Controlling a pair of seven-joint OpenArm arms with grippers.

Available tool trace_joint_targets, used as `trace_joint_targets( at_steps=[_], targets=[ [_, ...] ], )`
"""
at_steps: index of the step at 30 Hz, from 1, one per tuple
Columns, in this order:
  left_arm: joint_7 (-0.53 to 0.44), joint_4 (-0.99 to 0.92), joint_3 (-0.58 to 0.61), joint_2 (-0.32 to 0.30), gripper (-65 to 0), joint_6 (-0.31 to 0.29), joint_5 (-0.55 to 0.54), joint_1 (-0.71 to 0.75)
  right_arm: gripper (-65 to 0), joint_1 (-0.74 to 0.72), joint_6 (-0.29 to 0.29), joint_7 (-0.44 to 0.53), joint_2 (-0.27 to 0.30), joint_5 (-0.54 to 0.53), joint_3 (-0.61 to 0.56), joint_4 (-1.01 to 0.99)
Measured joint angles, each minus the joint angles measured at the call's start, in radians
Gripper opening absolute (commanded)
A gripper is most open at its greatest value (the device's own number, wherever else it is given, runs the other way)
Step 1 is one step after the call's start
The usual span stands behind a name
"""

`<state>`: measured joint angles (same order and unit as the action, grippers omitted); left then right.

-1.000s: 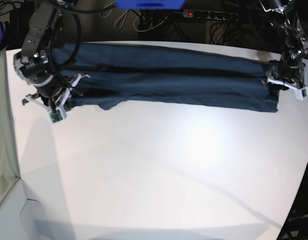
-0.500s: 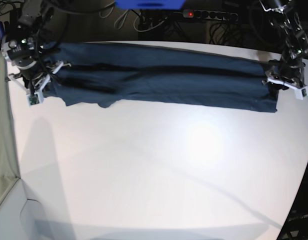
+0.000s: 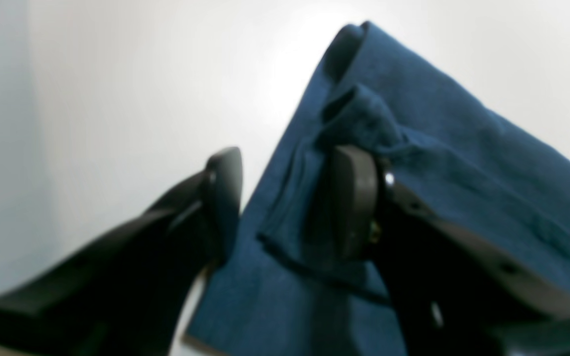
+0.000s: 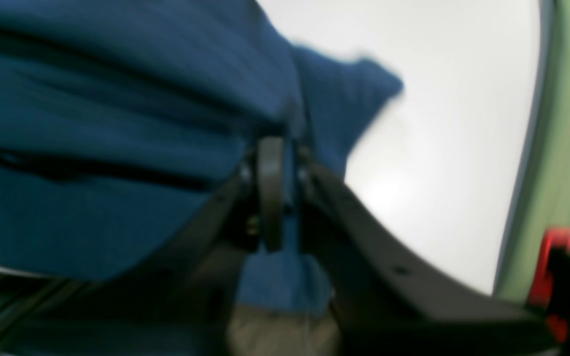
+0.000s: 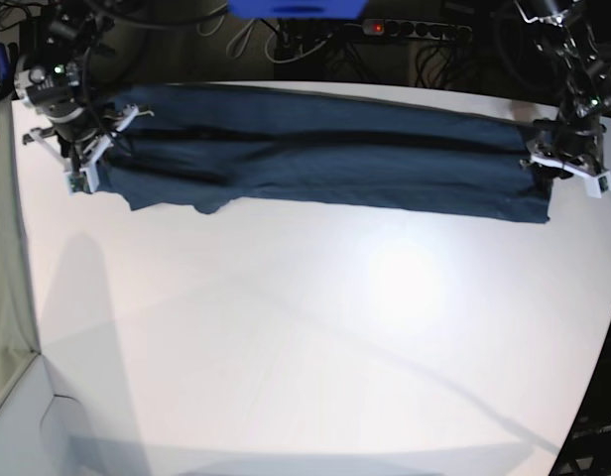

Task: Layout the t-shirt on the table in an organized manner, then fold the t-shirt properly
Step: 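Pull the folded end with the right gripper away from the left gripper, then smooth the strip end with the right gripper, pressing it flat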

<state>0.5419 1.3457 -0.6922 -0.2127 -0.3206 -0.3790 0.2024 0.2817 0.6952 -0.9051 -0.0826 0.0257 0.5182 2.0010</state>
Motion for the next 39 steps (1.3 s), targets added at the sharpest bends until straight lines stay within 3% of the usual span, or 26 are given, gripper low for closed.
trace_joint_targets(
  at_steps=[4,8,19,27,39],
  targets=[
    [0.000,0.000,0.000,0.000,-36.2,0.000,0.000,0.000,-42.1,-0.001,0.000,0.002,0.013,-0.004,-0.038,0.000],
    [0.000,0.000,0.000,0.000,-36.2,0.000,0.000,0.000,-37.0,-0.008,0.000,0.001,0.013,0.003,-0.039,0.000],
    [0.000,0.000,0.000,0.000,-36.2,0.000,0.000,0.002,-35.4,-0.059,0.000,-0.004,0.041,0.003,-0.060,-0.030],
    [0.000,0.000,0.000,0.000,-36.2,0.000,0.000,0.002,-27.4,-0.050,0.000,0.000,0.042,0.000,-0.089,-0.030],
    [0.000,0.000,0.000,0.000,-36.2,0.000,0.000,0.002,-27.5,-0.054,0.000,0.003,0.042,0.003,-0.089,-0.104]
  ],
)
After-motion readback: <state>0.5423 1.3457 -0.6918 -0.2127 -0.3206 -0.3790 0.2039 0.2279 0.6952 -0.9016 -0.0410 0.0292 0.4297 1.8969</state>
